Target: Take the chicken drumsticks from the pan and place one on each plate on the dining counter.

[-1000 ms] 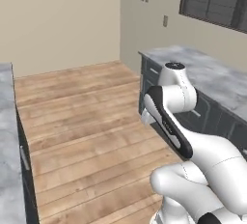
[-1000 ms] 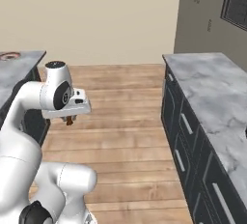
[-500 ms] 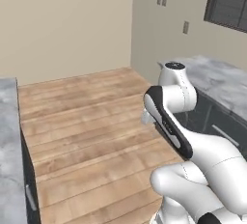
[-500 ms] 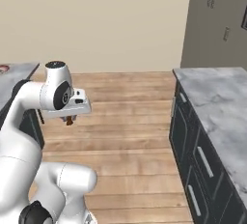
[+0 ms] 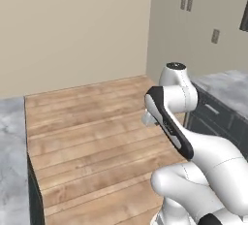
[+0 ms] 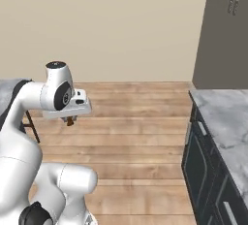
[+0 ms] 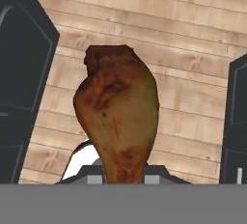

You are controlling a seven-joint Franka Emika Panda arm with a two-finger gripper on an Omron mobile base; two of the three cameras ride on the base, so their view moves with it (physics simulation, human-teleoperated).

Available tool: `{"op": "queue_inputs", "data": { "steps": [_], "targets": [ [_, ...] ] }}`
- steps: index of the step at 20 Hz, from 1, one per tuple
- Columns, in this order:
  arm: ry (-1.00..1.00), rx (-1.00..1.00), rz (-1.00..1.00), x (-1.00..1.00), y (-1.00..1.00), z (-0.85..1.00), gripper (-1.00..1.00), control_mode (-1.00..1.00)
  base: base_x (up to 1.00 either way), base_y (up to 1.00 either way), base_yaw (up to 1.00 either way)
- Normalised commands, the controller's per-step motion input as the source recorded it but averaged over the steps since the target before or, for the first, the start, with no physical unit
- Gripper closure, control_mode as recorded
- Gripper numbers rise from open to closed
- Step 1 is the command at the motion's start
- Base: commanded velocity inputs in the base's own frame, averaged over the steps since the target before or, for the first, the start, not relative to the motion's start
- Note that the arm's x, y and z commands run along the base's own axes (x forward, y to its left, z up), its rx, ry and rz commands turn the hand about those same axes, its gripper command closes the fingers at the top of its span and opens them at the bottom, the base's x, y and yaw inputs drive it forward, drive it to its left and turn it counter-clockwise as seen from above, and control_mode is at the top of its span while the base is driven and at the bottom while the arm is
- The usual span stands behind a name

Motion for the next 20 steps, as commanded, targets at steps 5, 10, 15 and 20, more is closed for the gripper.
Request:
{"op": "queue_inputs", "data": {
  "steps": [5, 10, 15, 20],
  "targets": [
    [0.00, 0.00, 0.00, 0.00, 0.00, 0.00, 1.00, 1.00, 1.00, 0.10, 0.17],
    [0.00, 0.00, 0.00, 0.00, 0.00, 0.00, 1.00, 1.00, 1.00, 0.05, 0.23],
    [0.00, 0.00, 0.00, 0.00, 0.00, 0.00, 1.00, 1.00, 0.98, -0.01, 0.49],
    [0.00, 0.00, 0.00, 0.00, 0.00, 0.00, 1.00, 1.00, 0.78, -0.12, 0.79]
  ]
}}
